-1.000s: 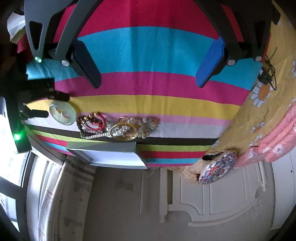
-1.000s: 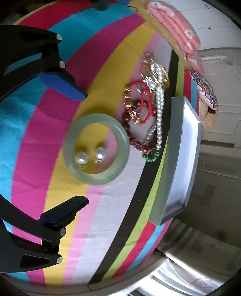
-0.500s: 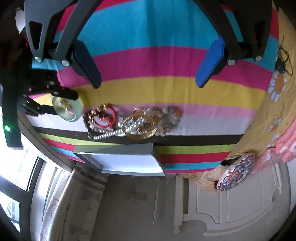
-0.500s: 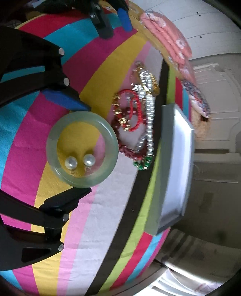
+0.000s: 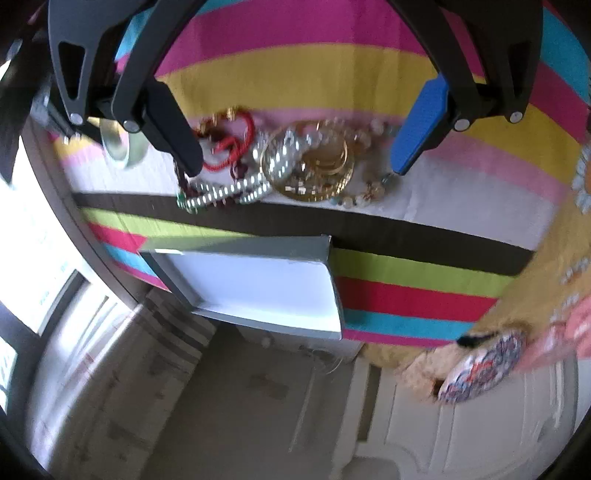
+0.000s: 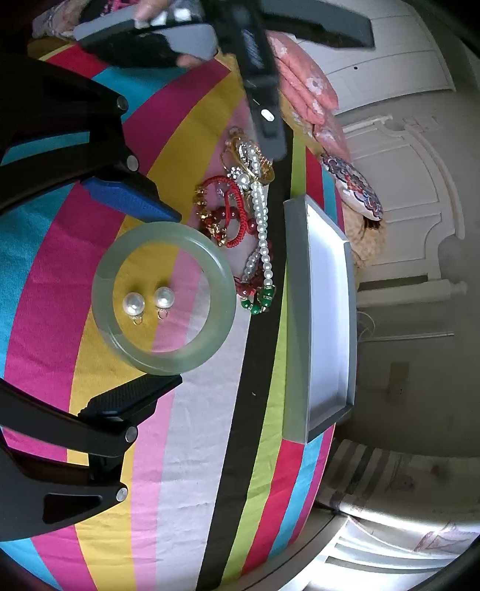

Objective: Organize jewelry
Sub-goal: 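Lower the left gripper onto the gold bangle and close on it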

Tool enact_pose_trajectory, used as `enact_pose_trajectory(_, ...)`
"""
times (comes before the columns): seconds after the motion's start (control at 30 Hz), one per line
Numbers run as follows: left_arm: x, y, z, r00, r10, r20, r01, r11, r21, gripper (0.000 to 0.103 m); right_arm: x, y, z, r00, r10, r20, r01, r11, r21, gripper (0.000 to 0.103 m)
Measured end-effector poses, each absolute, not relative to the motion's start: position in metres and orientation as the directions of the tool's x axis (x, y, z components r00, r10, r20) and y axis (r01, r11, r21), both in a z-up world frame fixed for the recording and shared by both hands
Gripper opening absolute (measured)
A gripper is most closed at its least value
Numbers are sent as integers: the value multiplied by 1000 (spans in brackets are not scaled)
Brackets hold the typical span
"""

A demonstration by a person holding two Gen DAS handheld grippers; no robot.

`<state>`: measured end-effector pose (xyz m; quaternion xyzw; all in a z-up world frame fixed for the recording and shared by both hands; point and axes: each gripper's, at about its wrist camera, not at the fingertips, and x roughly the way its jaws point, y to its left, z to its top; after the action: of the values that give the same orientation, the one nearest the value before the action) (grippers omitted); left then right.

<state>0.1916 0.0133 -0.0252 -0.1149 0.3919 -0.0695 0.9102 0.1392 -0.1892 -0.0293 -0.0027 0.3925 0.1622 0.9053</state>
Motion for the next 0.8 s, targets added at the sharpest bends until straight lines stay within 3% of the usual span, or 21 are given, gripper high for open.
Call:
enact_pose_trajectory(0.13, 216, 11, -29, 637, -195, -746, -8, 966, -259, 91, 139, -192, -30, 642, 294, -708, -288, 948, 132, 78)
enact_pose_trajectory(0.2, 224, 7, -34, 601, -208, -772, -1, 965, -261, 75, 140, -192, -30, 641, 296, -708, -287, 948, 137, 78)
enact_pose_trajectory(0.33, 232, 3, -43, 543, -157, -825, -29, 978, -205, 63, 139, -193, -29, 642, 303, -704, -287, 947, 145, 78)
enact_pose_trajectory(0.7, 193, 13, -9, 611, -210, -764, 31, 970, -243, 62, 139, -197, -28, 651, 307, -694, -279, 947, 157, 78)
enact_pose_trajectory(0.8, 179, 7, 3, 659, -173, -732, 50, 981, -187, 62, 138, -198, -28, 654, 308, -691, -279, 947, 158, 78)
